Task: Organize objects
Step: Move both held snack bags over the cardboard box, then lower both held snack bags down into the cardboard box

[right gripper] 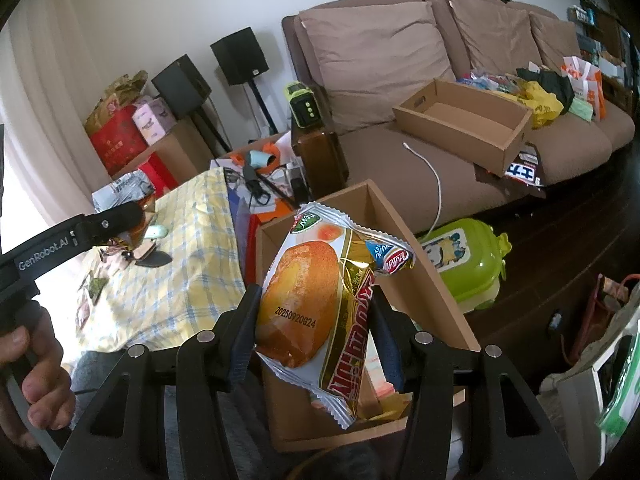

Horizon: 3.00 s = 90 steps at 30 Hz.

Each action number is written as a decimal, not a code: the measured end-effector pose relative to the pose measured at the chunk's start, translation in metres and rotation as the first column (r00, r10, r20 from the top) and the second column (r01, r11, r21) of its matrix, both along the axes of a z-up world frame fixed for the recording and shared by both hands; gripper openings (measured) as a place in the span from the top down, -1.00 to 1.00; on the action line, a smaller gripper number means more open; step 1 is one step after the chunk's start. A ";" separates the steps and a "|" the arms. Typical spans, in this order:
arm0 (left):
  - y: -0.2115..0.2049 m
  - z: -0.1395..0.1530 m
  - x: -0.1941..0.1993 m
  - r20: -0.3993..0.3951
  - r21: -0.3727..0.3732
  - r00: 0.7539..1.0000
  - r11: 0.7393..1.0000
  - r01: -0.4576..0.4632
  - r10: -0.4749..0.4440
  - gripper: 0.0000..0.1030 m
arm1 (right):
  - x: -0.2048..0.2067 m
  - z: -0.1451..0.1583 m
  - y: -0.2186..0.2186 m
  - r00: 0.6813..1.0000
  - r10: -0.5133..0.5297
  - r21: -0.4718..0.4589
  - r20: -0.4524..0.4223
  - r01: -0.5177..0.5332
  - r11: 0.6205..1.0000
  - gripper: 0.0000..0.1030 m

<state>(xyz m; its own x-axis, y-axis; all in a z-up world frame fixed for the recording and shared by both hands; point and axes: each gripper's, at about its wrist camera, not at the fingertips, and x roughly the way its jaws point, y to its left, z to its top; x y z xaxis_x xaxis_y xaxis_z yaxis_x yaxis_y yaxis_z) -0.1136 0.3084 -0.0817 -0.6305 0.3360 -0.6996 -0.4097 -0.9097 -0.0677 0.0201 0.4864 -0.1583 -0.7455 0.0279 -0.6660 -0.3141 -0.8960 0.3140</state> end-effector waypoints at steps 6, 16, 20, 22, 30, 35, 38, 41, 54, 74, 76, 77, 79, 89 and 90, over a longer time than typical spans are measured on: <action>0.004 -0.003 0.000 0.007 -0.007 1.000 1.000 0.003 -0.003 -0.16 | -0.001 -0.002 0.001 1.000 0.000 -0.002 0.005 0.000 1.000 -0.04; 0.006 -0.012 0.002 0.025 -0.019 1.000 1.000 0.010 -0.009 -0.16 | -0.004 -0.010 0.002 1.000 0.001 -0.009 0.025 -0.001 1.000 -0.04; 0.007 -0.014 0.004 0.029 -0.024 1.000 1.000 0.011 -0.010 -0.16 | -0.004 -0.012 0.003 1.000 0.004 -0.010 0.029 -0.003 1.000 -0.04; 0.008 -0.015 0.004 0.032 -0.025 0.999 1.000 0.012 -0.011 -0.16 | -0.004 -0.013 0.003 1.000 0.006 -0.010 0.031 -0.006 1.000 -0.04; 0.010 -0.019 0.004 0.037 -0.031 0.999 0.999 0.011 -0.010 -0.16 | -0.005 -0.014 0.003 0.999 0.007 -0.011 0.035 -0.007 1.000 -0.04; 0.011 -0.024 0.005 0.046 -0.037 0.999 0.999 0.015 -0.013 -0.16 | -0.007 -0.018 0.002 0.999 0.011 -0.013 0.047 -0.010 1.000 -0.04; 0.012 -0.027 0.005 0.053 -0.041 0.998 0.999 0.018 -0.016 -0.16 | -0.008 -0.020 0.001 0.999 0.014 -0.014 0.052 -0.013 1.000 -0.04; 0.014 -0.029 0.005 0.056 -0.044 0.998 0.999 0.020 -0.017 -0.16 | -0.008 -0.021 0.000 0.998 0.015 -0.014 0.056 -0.014 1.000 -0.04; 0.018 -0.038 0.005 0.068 -0.059 0.997 0.998 0.028 -0.024 -0.16 | -0.013 -0.031 0.001 0.996 0.028 -0.023 0.084 -0.026 0.999 -0.04; 0.030 -0.061 -0.006 0.095 -0.100 0.995 0.994 0.039 -0.029 -0.16 | -0.016 -0.047 0.004 0.991 0.027 -0.030 0.130 -0.023 0.999 -0.04; 0.031 -0.064 -0.007 0.102 -0.104 0.994 0.994 0.041 -0.030 -0.16 | -0.015 -0.046 0.005 0.991 0.024 -0.029 0.128 -0.021 0.999 -0.04; 0.032 -0.066 -0.007 0.106 -0.107 0.994 0.993 0.041 -0.029 -0.16 | -0.016 -0.046 0.005 0.991 0.023 -0.028 0.129 -0.019 0.999 -0.04; 0.032 -0.068 -0.008 0.109 -0.110 0.994 0.993 0.040 -0.028 -0.16 | -0.015 -0.048 0.007 0.991 0.020 -0.030 0.132 -0.016 0.999 -0.04; 0.035 -0.073 -0.011 0.121 -0.116 0.992 0.992 0.050 -0.036 -0.16 | -0.011 -0.058 0.022 0.988 -0.007 -0.049 0.156 0.015 0.999 -0.04; 0.036 -0.073 -0.011 0.127 -0.119 0.991 0.991 0.056 -0.040 -0.16 | -0.011 -0.060 0.023 0.987 -0.010 -0.051 0.161 0.019 0.999 -0.04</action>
<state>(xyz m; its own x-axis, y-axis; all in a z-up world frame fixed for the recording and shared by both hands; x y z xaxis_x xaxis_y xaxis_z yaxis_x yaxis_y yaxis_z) -0.1244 0.3443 -0.1550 -0.5219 0.2714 -0.8087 -0.4485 -0.8937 -0.0106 0.0089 0.5096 -0.2182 -0.6287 0.0001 -0.7776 -0.3768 -0.8748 0.3045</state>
